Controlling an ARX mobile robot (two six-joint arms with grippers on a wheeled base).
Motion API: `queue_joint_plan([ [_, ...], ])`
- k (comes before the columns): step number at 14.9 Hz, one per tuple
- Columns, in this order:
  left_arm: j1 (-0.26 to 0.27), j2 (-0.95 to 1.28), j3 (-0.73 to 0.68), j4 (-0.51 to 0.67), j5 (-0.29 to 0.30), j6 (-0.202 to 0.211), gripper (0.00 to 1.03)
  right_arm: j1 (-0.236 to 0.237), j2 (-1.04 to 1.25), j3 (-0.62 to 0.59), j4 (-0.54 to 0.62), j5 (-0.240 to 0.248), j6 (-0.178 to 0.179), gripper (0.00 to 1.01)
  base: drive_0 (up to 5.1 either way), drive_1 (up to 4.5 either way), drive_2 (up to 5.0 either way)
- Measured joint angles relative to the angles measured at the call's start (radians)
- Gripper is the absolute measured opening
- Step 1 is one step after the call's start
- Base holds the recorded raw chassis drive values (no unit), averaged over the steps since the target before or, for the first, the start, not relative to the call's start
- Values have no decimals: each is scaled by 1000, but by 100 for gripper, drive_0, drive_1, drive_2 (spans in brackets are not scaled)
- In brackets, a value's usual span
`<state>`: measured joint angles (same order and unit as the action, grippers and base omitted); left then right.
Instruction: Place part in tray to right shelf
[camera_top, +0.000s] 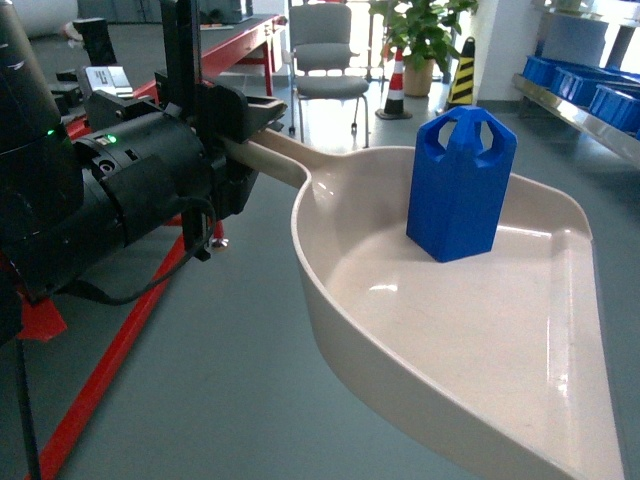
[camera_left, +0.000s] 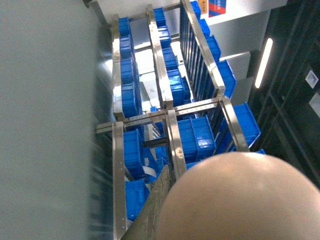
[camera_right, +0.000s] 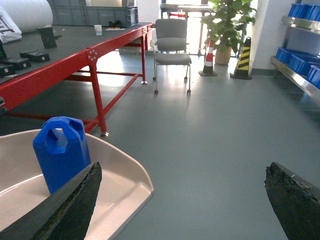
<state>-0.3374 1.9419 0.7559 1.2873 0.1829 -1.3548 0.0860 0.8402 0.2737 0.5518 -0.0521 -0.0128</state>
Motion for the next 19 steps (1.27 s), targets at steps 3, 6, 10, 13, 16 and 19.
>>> queue_joint_plan([
  [3,0,0,-1,-8,0,0,12,0,2,0,-2,0,0,98,-5,426,-435],
  [6,0,0,0,-11,1,0,12,0,3,0,-8,0,0,98,0,431,-430],
  [10,0,0,0,-8,1,0,12,0,2,0,-5,0,0,98,1,431,-429],
  [13,0,0,0,-12,1,0,12,0,2,0,-7,0,0,98,-9,422,-439],
  [16,0,0,0,-9,0,1,12,0,2,0,-3,-1,0,98,3,433,-427],
  [19,0,0,0,-11,0,0,12,1,2,0,-6,-1,0,98,5,435,-425],
])
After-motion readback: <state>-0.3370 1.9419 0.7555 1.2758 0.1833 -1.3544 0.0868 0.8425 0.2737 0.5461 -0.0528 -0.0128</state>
